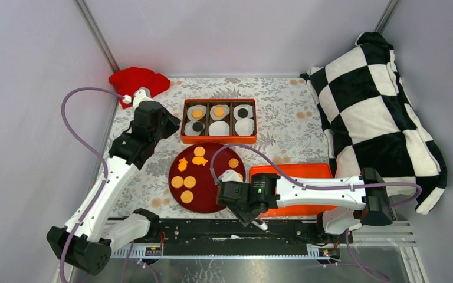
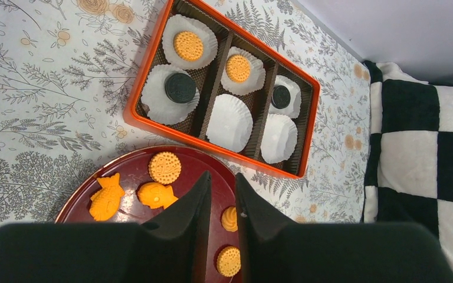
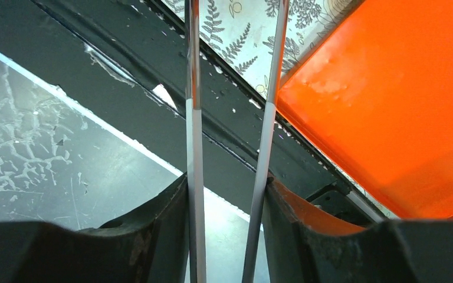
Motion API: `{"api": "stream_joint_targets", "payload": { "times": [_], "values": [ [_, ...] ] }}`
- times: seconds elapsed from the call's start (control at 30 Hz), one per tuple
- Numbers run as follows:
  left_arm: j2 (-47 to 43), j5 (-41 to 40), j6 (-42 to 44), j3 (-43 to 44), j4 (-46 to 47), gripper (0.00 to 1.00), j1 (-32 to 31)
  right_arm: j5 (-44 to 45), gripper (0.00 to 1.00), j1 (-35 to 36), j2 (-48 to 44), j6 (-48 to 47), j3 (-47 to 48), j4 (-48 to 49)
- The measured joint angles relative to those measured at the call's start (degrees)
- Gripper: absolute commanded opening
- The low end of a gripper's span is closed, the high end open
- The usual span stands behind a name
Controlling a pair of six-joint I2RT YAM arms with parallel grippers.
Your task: Pack the cookies
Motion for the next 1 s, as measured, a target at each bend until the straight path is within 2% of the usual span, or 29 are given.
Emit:
{"api": "stream_joint_targets", "payload": {
  "times": [0.07, 0.37, 0.53, 0.83, 1.0],
  "values": [
    [-0.3, 0.0, 0.0, 0.0, 0.0, 0.26, 0.0, -0.2, 0.27, 0.0, 0.7, -0.2, 0.9, 0.1],
    [-0.7, -0.1, -0.2, 0.0, -0.2, 0.26, 0.0, 1.8, 0.2, -2.0, 4.4, -3.7, 11.6, 2.7],
    [-0.7, -1.6, -0.1, 0.6, -0.9, 0.26, 0.0, 3.4, 0.33, -5.0, 7.5, -6.5, 15.6, 4.8],
    [0.3, -2.3, 0.5, 2.3, -1.0, 0.26, 0.0, 3.9, 0.36, -6.8, 7.9, -9.5, 13.4, 3.8],
    [1.3, -2.3, 0.5, 2.3, -1.0, 0.26, 0.0, 0.9, 0.37, -6.8, 8.7, -10.2, 12.4, 5.0]
  ]
}}
